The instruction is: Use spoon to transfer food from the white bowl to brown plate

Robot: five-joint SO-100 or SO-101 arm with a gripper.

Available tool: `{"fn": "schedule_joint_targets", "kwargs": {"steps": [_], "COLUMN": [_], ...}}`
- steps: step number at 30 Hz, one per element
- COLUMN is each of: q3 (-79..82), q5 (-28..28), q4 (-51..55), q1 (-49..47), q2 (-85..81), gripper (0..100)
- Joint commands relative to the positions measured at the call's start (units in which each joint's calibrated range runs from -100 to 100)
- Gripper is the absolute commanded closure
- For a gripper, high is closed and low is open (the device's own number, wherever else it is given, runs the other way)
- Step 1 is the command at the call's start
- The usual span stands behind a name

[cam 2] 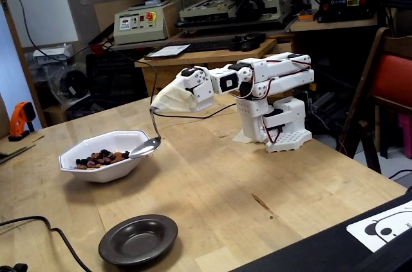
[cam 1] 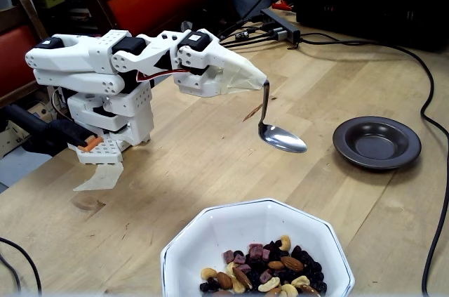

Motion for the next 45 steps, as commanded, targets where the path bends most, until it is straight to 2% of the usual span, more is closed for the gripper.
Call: {"fn": "schedule_joint_targets", "kwargs": {"steps": [1, 45], "q3": [-0.3, -0.8], "q5": [0.1, 0.1], "q4": [-1.3, -1.3], "q1": [0.4, -0.1], "q2": [-0.5, -1.0], "gripper": [98, 98]}}
